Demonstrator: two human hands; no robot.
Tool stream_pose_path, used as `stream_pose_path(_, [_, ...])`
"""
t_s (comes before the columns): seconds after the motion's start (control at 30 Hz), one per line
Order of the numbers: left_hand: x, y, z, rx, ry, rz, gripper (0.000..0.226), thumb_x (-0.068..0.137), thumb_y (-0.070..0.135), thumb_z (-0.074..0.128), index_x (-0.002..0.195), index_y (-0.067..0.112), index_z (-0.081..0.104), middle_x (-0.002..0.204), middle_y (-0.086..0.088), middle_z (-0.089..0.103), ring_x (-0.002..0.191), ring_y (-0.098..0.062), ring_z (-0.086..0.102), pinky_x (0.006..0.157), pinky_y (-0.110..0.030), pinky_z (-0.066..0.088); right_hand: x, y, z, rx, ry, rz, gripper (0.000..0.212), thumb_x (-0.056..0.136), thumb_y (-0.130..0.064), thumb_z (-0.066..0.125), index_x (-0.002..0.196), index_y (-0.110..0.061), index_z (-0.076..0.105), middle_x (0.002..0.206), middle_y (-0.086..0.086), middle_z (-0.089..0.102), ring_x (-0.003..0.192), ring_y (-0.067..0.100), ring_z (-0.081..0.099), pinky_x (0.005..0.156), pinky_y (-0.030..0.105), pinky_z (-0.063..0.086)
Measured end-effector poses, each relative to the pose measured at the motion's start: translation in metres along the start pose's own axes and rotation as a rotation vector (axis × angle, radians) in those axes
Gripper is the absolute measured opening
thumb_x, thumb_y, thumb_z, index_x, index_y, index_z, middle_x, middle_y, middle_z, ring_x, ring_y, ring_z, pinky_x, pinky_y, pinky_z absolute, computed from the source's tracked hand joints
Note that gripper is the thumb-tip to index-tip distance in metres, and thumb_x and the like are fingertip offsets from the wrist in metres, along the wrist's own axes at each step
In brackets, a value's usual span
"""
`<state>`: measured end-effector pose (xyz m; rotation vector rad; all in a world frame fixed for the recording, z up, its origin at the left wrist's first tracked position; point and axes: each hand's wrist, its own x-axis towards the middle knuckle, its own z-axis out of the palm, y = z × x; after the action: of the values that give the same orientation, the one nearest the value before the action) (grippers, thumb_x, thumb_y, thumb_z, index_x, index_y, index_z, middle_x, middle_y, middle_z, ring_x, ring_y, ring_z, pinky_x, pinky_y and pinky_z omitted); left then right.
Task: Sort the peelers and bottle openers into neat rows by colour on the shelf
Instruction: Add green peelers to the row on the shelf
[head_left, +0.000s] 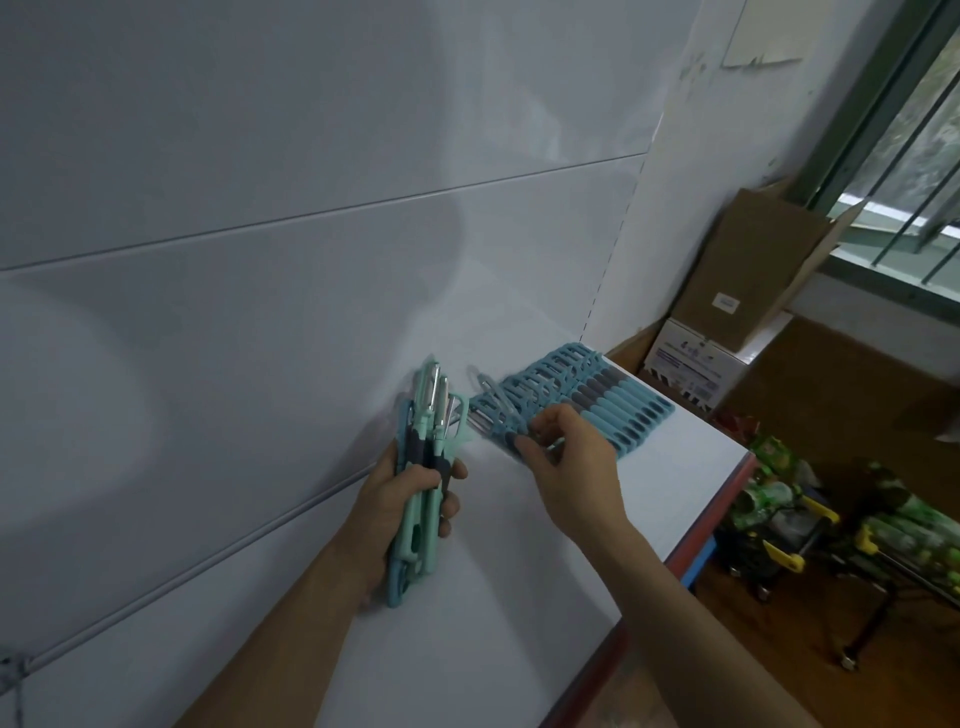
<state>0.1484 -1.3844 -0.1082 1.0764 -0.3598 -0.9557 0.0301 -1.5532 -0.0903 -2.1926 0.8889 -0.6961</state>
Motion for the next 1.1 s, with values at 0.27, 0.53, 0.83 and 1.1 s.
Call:
stream_pose_path(0.27, [0.000,-0.001,0.000,-0.026,-0.013,0.006,0.059,0.074,0.010,0.058,0.132,0.003,0.052,0.098,-0.019,0.066,0.057,-0.023,0.054,0.050,-0.031,0.046,0.002,0.014,0.027,-0.398,0.013,-0.308,0.012,0.092,-0.018,0.069,0.104,-0.019,0.069,0.099,0.000,0.065,0.090,0.020,0.052,0.075,0.036,0.050])
stream_pose_path(0.53, [0.000,-0.001,0.000,-0.048,0.000,0.002,0.062,0.074,0.009,0.058,0.135,-0.001,0.050,0.097,-0.021,0.065,0.057,-0.024,0.054,0.050,-0.031,0.046,0.004,0.021,0.034,-0.373,-0.006,-0.337,0.011,0.090,-0.016,0.073,0.101,-0.017,0.074,0.097,0.000,0.066,0.089,0.019,0.054,0.076,0.024,0.037])
stream_pose_path(0.83, [0.001,-0.001,-0.001,-0.041,-0.029,0.006,0.076,0.062,0.022,0.071,0.131,0.000,0.052,0.100,-0.020,0.065,0.060,-0.024,0.054,0.051,-0.032,0.046,0.002,0.028,0.040,-0.360,0.098,-0.355,0.014,0.090,-0.013,0.072,0.102,-0.018,0.076,0.096,0.000,0.067,0.088,0.020,0.052,0.076,0.030,0.043])
stream_pose_path(1.1, [-0.002,-0.002,0.004,-0.085,-0.007,0.005,0.051,0.075,0.007,0.062,0.126,0.001,0.057,0.102,-0.021,0.067,0.071,-0.023,0.062,0.055,-0.034,0.053,-0.008,0.013,0.030,-0.243,0.111,-0.305,0.019,0.089,-0.025,0.076,0.106,-0.022,0.070,0.102,-0.004,0.063,0.094,0.013,0.052,0.079,0.028,0.041])
